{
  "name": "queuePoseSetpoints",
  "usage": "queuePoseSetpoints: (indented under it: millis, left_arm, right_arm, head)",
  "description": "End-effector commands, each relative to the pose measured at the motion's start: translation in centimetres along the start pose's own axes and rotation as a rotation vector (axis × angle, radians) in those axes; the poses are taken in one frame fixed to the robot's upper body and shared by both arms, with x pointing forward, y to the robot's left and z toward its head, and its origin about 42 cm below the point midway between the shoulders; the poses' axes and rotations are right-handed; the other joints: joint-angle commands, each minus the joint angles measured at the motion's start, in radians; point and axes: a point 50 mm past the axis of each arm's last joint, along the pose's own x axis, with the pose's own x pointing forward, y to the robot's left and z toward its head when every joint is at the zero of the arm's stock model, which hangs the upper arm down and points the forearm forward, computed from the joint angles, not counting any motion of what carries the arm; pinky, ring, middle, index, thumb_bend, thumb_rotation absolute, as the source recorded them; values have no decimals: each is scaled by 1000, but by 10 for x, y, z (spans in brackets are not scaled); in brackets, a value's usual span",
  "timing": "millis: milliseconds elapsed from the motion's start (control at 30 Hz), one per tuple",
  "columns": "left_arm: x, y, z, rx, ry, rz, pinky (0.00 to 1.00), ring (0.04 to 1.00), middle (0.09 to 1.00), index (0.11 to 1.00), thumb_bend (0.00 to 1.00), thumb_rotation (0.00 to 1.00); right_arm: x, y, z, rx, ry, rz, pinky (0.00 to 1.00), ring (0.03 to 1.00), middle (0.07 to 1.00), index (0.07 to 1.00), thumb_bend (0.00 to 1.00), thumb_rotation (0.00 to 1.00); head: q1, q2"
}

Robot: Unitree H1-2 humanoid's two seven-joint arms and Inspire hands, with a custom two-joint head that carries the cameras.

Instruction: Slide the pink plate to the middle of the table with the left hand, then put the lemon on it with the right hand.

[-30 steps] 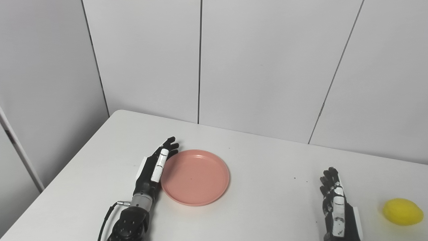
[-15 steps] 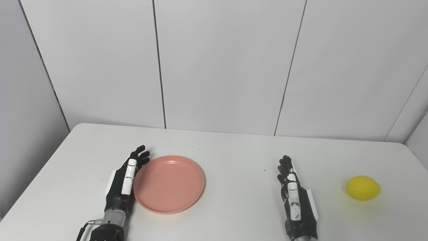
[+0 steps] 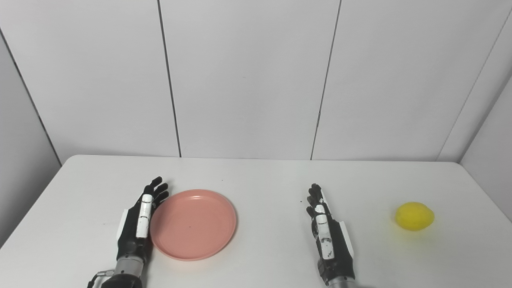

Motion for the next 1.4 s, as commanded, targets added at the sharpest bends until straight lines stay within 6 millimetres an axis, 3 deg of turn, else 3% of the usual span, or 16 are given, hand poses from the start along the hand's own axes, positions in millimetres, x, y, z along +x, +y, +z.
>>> queuePoseSetpoints:
  millis: [0,400,1100,1367]
  left_arm:
    - [-1,-28,-7,-59,17,-69,890,891,890,874,715,1000]
    - [-10,-65,-4,-133,55,-93,909,907,903,894,661,1000]
    - [-22,-89,-6,-139,76,-168,934,918,917,910,648,1000]
    - [-24,-95,-7,-137,79,-186,939,925,924,922,692,1000]
  right_arm:
    - [4,4,2,0,-3,11,1000,1000,987,978,768,1000]
    - [4,-1,6,-8,-5,15,1000,1000,985,979,762,1000]
    - [11,-7,10,-7,-22,2,1000,983,972,973,751,1000]
    - [10,-9,13,-5,-30,-11,1000,985,976,977,739,1000]
  head:
    - [5,3]
    - [27,18]
    - [22,32]
    - [8,34]
